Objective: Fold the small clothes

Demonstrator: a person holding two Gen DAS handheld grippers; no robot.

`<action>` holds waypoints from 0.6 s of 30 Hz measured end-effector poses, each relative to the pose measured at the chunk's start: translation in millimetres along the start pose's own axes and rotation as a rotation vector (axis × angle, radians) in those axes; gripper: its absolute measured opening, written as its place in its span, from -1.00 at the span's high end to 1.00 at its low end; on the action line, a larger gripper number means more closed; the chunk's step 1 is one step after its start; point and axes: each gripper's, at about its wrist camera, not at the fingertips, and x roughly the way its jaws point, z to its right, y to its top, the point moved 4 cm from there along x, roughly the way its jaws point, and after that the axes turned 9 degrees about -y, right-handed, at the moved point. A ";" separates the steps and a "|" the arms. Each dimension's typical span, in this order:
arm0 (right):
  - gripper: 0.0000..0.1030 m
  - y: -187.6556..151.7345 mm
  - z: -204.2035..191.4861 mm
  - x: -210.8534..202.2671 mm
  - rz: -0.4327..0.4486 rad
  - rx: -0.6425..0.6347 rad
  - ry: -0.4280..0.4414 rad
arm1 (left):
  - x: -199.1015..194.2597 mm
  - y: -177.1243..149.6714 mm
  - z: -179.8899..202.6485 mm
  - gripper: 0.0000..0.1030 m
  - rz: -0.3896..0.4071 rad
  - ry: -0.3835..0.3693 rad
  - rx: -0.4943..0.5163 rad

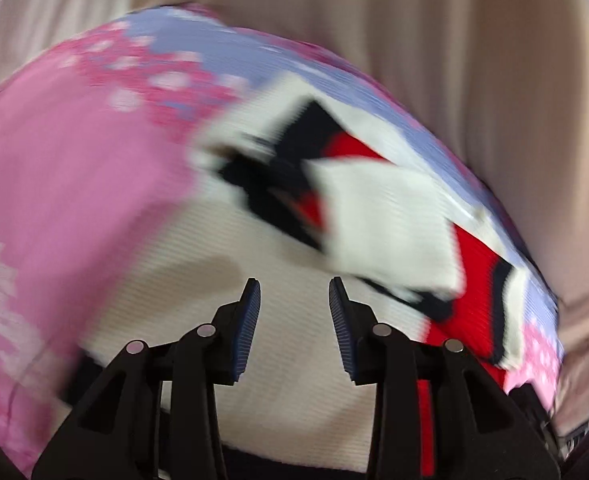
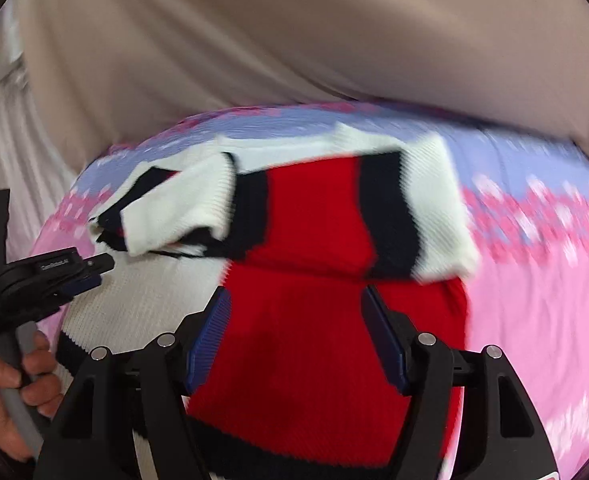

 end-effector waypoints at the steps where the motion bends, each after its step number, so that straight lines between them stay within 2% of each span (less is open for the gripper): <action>1: -0.28 10.0 -23.6 6.2 0.034 -0.084 0.010 | -5.0 3.6 -12.1 0.33 0.007 0.022 -0.010; 7: -0.27 23.0 -132.7 45.9 0.132 -0.515 0.042 | -13.3 10.7 -61.2 0.33 0.000 0.058 -0.079; 9: -0.26 20.2 -154.6 55.9 0.152 -0.616 0.024 | -12.8 9.4 -67.1 0.33 -0.009 0.064 -0.082; 11: -0.15 18.6 -169.5 67.9 0.159 -0.672 0.024 | -11.6 9.2 -71.2 0.33 -0.018 0.066 -0.085; 12: -0.03 20.3 -171.5 74.1 0.141 -0.665 0.033 | -11.0 8.8 -73.0 0.33 -0.019 0.061 -0.083; 14: 0.76 30.1 -163.0 88.6 0.074 -0.580 0.063 | -11.3 9.1 -73.6 0.33 -0.021 0.059 -0.075; 16: 1.00 46.4 -137.6 90.9 0.044 -0.405 0.113 | -13.9 10.2 -71.7 0.33 -0.022 0.051 -0.070; 18: 1.00 63.0 -97.9 82.4 0.058 -0.186 0.123 | -23.0 15.0 -64.9 0.33 0.002 0.004 -0.072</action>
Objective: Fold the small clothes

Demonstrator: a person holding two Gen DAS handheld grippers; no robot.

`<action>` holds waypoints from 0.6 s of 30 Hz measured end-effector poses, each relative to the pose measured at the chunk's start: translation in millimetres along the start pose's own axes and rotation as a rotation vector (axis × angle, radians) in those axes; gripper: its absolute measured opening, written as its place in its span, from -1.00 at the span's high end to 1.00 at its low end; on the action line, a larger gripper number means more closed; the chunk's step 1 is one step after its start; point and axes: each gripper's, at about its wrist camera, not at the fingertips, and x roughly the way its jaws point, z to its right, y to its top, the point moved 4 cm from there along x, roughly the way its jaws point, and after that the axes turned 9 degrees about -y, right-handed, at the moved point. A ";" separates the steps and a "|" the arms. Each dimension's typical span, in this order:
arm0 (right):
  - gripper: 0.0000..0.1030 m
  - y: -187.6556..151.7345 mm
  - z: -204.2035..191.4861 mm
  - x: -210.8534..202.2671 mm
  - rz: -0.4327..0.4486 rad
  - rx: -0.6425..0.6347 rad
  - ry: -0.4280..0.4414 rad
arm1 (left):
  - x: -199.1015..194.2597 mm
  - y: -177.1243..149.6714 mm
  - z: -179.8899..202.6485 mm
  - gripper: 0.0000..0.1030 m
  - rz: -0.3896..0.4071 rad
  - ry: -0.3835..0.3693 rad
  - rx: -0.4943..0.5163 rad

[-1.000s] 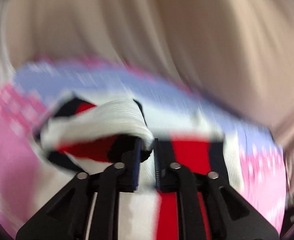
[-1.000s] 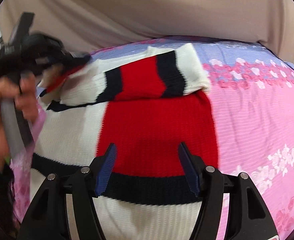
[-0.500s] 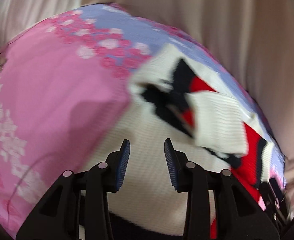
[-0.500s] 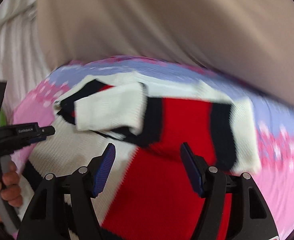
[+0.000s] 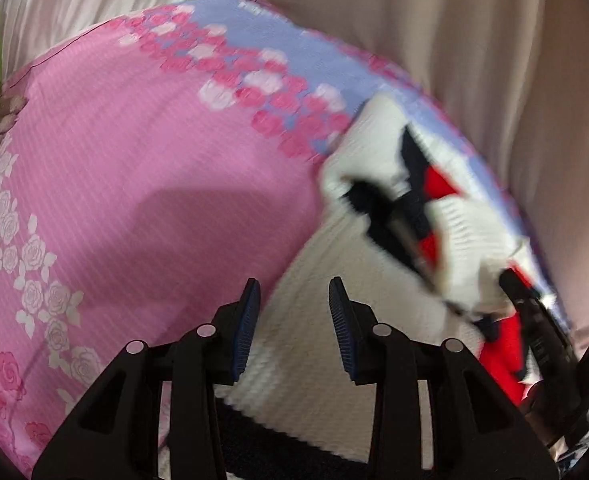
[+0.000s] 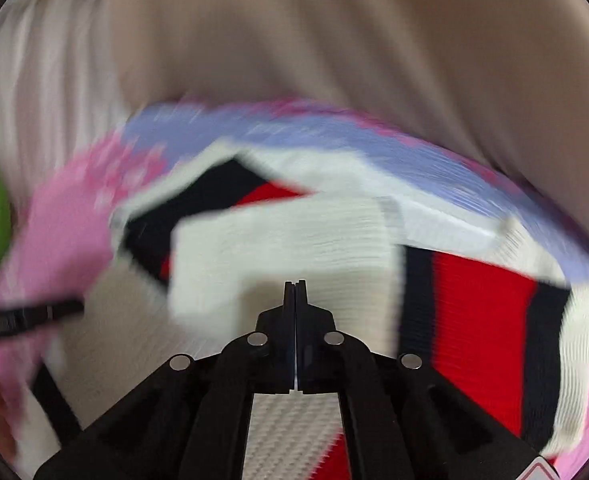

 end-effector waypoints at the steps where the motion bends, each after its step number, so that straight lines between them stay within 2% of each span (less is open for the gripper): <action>1: 1.00 1.7 31.1 -10.9 0.019 0.141 -0.008 | -4.3 3.8 5.2 0.33 0.012 -0.027 0.001; 2: 1.00 -1.3 59.4 -19.3 0.029 0.267 -0.017 | -7.6 9.0 12.5 0.33 0.021 -0.066 -0.003; 4: 0.98 -19.4 116.0 -35.0 0.031 0.494 -0.066 | -4.8 16.9 22.0 0.15 0.015 -0.108 -0.023; 5: 0.87 -27.3 130.7 -39.5 0.031 0.522 -0.094 | -1.2 20.4 25.6 0.15 0.011 -0.119 -0.039; 6: 0.79 -31.8 134.6 -41.2 0.021 0.493 -0.109 | 4.3 24.3 28.3 0.15 0.005 -0.129 -0.063; 7: 0.78 -33.4 128.6 -41.0 0.005 0.410 -0.140 | 9.9 27.7 29.6 0.15 -0.002 -0.140 -0.092; 9: 0.67 -29.8 97.3 -40.1 0.001 0.209 -0.132 | 18.7 31.3 28.7 0.15 -0.012 -0.142 -0.142; 11: 0.08 -23.3 47.2 -40.8 0.050 -0.032 -0.123 | 25.7 33.1 25.0 0.15 -0.012 -0.120 -0.181; 14: -0.05 -19.8 -20.1 -32.5 0.115 -0.318 -0.118 | 26.7 34.2 20.6 0.15 0.005 -0.091 -0.201; 18: -0.04 -26.6 -79.0 6.0 0.099 -0.552 -0.126 | 22.9 34.2 15.5 0.15 0.022 -0.067 -0.200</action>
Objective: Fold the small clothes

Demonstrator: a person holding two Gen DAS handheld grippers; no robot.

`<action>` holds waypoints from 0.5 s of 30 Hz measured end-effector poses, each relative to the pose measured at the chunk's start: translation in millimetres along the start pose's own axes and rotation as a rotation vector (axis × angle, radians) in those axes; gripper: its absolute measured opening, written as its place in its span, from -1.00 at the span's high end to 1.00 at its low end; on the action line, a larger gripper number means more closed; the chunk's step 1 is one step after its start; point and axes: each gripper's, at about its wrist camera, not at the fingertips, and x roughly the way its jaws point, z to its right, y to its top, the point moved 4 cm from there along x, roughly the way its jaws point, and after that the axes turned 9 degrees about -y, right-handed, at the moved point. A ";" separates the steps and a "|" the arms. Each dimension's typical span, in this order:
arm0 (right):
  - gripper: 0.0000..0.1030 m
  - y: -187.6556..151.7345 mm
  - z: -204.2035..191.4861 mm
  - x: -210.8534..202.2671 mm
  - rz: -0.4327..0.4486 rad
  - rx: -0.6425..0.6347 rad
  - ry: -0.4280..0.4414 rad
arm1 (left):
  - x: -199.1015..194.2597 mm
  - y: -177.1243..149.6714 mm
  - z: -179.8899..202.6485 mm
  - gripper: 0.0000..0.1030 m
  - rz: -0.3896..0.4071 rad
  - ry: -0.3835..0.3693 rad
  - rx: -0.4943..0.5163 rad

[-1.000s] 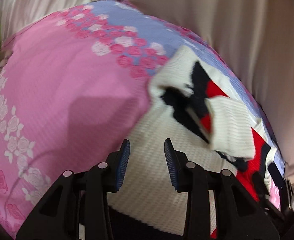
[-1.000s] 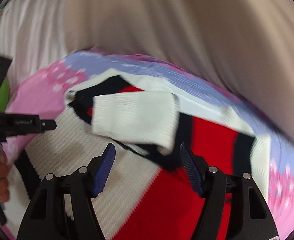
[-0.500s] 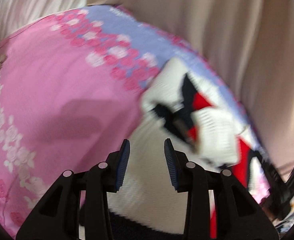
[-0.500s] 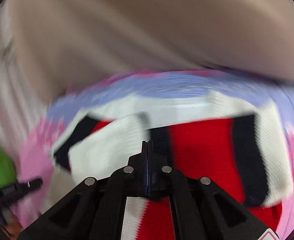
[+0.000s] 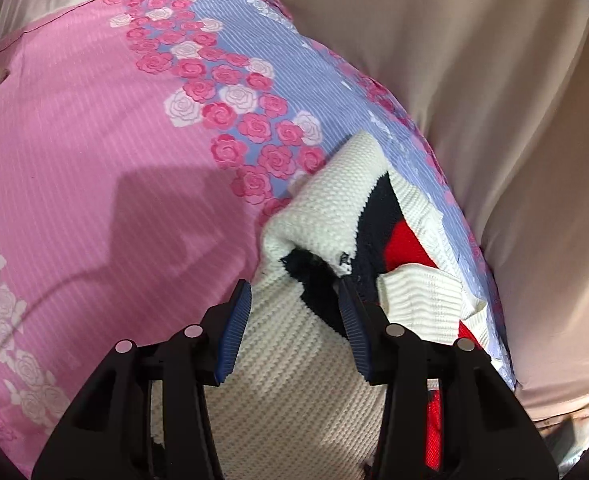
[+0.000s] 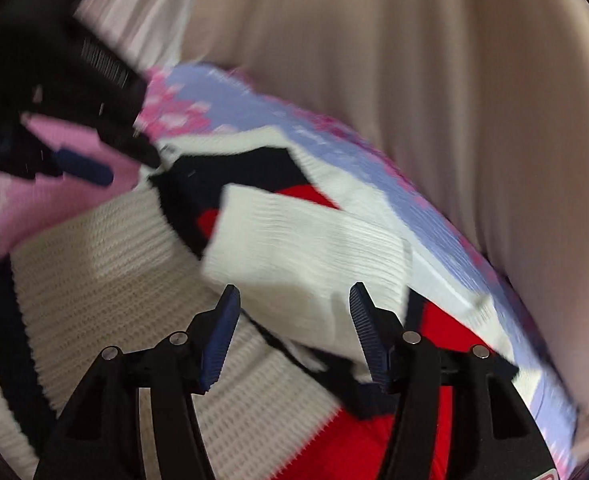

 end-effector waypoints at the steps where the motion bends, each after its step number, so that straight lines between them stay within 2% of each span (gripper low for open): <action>1: 0.15 0.3 -5.1 7.0 -0.010 -0.014 0.009 | -0.2 0.1 -1.1 0.15 -0.002 0.001 -0.003; 2: 0.65 0.5 -5.1 14.1 -0.024 0.004 0.038 | 0.4 0.5 -2.3 0.15 -0.006 -0.004 -0.008; 3: 0.76 1.2 -0.9 17.0 -0.035 0.052 0.066 | 2.0 0.6 -2.8 0.15 -0.019 -0.020 -0.023; 4: 0.84 1.4 16.3 15.9 -0.036 0.170 0.118 | 3.8 0.6 -3.2 0.15 -0.032 -0.037 -0.040; 5: 0.87 -1.4 42.3 12.1 -0.034 0.333 0.161 | 6.6 0.7 -3.0 0.15 -0.046 -0.059 -0.062; 7: 0.88 -25.7 91.9 1.1 -0.042 0.626 0.174 | 10.2 0.4 -1.3 0.15 -0.059 -0.081 -0.082; 10: 0.87 -94.7 163.7 -13.4 -0.076 1.095 0.178 | 15.3 -1.1 3.4 0.15 -0.074 -0.101 -0.090; 11: 0.87 -120.0 177.5 -15.4 -0.103 1.202 0.167 | 17.7 -1.6 4.6 0.15 -0.079 -0.103 -0.093; 12: 0.87 -140.0 185.4 -14.2 -0.146 1.249 0.129 | 21.7 -1.5 5.0 0.15 -0.087 -0.103 -0.106; 13: 0.85 -157.3 189.8 -10.5 -0.202 1.244 0.064 | 24.2 -0.8 4.4 0.15 -0.090 -0.107 -0.117; 14: 0.79 -168.3 191.1 -4.9 -0.249 1.228 0.034 | 27.5 1.0 3.5 0.15 -0.091 -0.108 -0.136; 15: 0.75 -175.0 191.9 -0.1 -0.279 1.234 0.044 | 30.4 5.4 2.6 0.15 -0.077 -0.107 -0.152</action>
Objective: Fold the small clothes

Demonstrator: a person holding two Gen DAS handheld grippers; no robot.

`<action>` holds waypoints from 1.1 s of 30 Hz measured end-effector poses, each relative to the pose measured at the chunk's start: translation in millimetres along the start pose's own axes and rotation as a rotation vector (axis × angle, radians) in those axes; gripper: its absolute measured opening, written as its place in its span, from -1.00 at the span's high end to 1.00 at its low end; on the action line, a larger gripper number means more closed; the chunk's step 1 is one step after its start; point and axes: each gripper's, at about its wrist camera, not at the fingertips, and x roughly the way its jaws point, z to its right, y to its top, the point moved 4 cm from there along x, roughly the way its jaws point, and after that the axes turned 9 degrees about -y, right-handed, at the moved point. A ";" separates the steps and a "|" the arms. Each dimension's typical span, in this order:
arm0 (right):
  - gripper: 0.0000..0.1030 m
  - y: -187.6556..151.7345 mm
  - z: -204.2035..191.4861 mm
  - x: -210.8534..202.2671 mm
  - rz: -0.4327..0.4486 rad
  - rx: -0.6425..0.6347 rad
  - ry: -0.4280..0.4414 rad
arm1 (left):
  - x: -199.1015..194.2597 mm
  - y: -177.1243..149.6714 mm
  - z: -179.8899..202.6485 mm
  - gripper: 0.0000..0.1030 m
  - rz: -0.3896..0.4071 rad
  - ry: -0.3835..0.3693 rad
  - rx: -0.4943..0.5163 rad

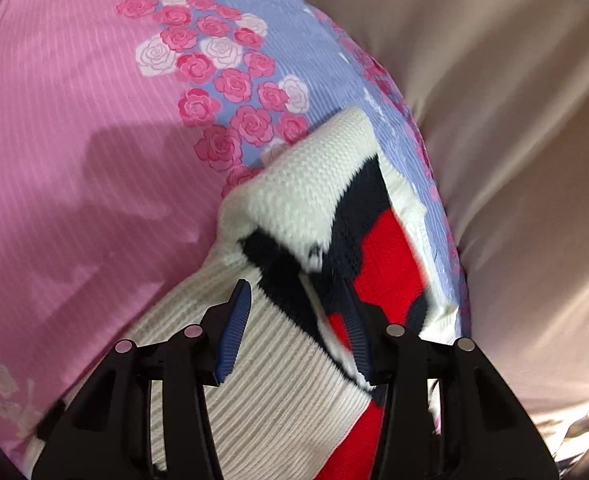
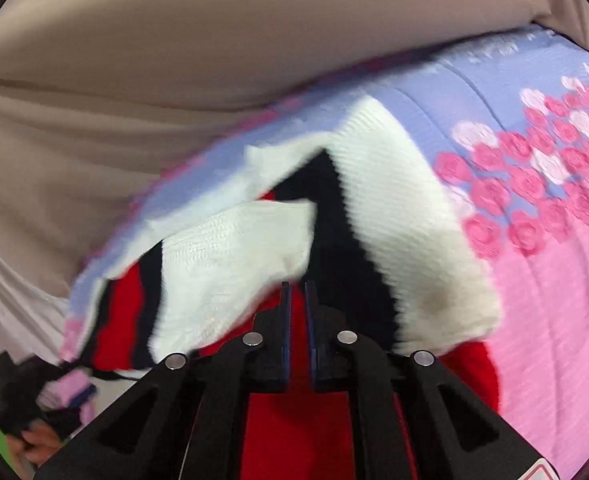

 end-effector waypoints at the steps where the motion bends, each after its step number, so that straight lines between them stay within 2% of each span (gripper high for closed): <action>1: 0.72 0.8 1.6 2.8 -0.015 0.013 0.012 | 0.8 4.4 -0.4 0.15 0.020 0.006 -0.003; 3: 0.41 5.5 -1.5 7.9 -0.031 0.036 0.053 | 3.9 15.3 -2.4 0.14 0.066 0.040 -0.006; 4: 0.04 9.5 -6.1 12.5 -0.025 0.040 0.069 | 6.3 19.3 -4.9 0.14 0.073 0.046 -0.018; 5: -0.08 11.7 -11.0 15.3 -0.018 0.038 0.082 | 9.2 22.2 -7.5 0.14 0.074 0.045 -0.033; 7: -0.08 13.2 -26.5 30.1 -0.029 0.011 0.094 | 14.1 25.1 -10.3 0.17 0.072 0.036 -0.056; 9: 0.03 13.8 -34.7 39.4 -0.042 -0.020 0.079 | 16.4 25.4 -7.0 0.25 0.077 0.066 -0.034; 11: 0.81 11.7 -40.7 38.9 -0.036 -0.042 0.071 | 14.5 24.1 -2.1 0.69 0.097 0.091 -0.001; 12: 0.81 13.2 -45.0 39.3 -0.050 -0.045 0.082 | 12.5 24.4 1.2 0.80 0.108 0.099 0.017; 13: 0.82 19.6 -49.6 27.5 -0.017 -0.034 0.111 | 8.1 25.3 5.8 0.84 0.121 0.097 0.035; 16: 0.83 37.4 -56.6 -41.4 0.164 -0.070 0.193 | -13.1 28.9 23.2 0.85 0.185 0.080 0.112; 17: 0.84 40.5 -55.6 -58.8 0.221 -0.084 0.205 | -16.9 29.0 27.0 0.85 0.200 0.077 0.139; 18: 0.84 41.2 -50.8 -64.9 0.257 -0.101 0.181 | -13.3 28.6 26.5 0.85 0.198 0.083 0.154; 19: 0.84 39.4 -41.5 -48.3 0.215 -0.126 0.113 | -2.4 27.1 23.1 0.85 0.175 0.116 0.166; 21: 0.84 28.3 -19.8 9.0 0.031 -0.122 0.000 | 24.0 19.8 11.0 0.86 0.107 0.183 0.150; 22: 0.84 25.0 -15.3 19.1 -0.006 -0.113 -0.016 | 24.1 16.4 8.2 0.86 0.100 0.183 0.141; 24: 0.84 28.2 -16.8 0.2 0.052 -0.086 0.044 | 15.4 13.8 12.5 0.85 0.143 0.178 0.179; 26: 0.84 31.3 -18.9 -16.1 0.122 -0.094 0.066 | 19.7 13.8 10.7 0.85 0.133 0.203 0.194; 27: 0.85 29.4 -16.5 -4.8 0.093 -0.099 0.039 | 23.8 14.2 7.4 0.85 0.116 0.212 0.176; 28: 0.85 22.2 -5.5 17.1 0.014 -0.079 0.007 | 24.3 15.0 6.1 0.85 0.113 0.214 0.165; 29: 0.85 18.3 0.4 24.6 -0.025 -0.052 0.011 | 23.1 15.8 9.2 0.85 0.118 0.217 0.170; 30: 0.85 19.5 -0.9 19.5 -0.007 -0.043 0.026 | 19.9 16.0 14.7 0.85 0.124 0.220 0.189; 32: 0.84 24.9 -12.4 -3.2 0.082 -0.095 0.046 | 18.6 16.7 21.5 0.85 0.130 0.235 0.220; 33: 0.84 22.6 -15.0 -0.1 0.083 -0.129 0.025 | 20.9 16.1 20.0 0.84 0.115 0.247 0.222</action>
